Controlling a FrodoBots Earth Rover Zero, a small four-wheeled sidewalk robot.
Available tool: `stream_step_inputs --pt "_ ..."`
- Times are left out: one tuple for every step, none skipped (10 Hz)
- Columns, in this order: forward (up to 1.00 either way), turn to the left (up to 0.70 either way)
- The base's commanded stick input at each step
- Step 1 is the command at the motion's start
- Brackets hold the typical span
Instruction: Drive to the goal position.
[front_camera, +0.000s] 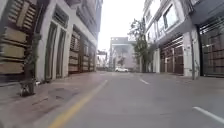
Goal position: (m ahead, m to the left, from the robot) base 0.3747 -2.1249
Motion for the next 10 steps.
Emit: stream_step_inputs --pt "1.0 0.0" --pt "1.0 0.0" --pt "1.0 0.07" --pt "1.0 0.27" --pt "1.0 0.4" --pt "1.0 0.4" --pt "1.0 0.4" --pt "1.0 0.4" --pt "1.0 0.4" --pt "1.0 0.4"
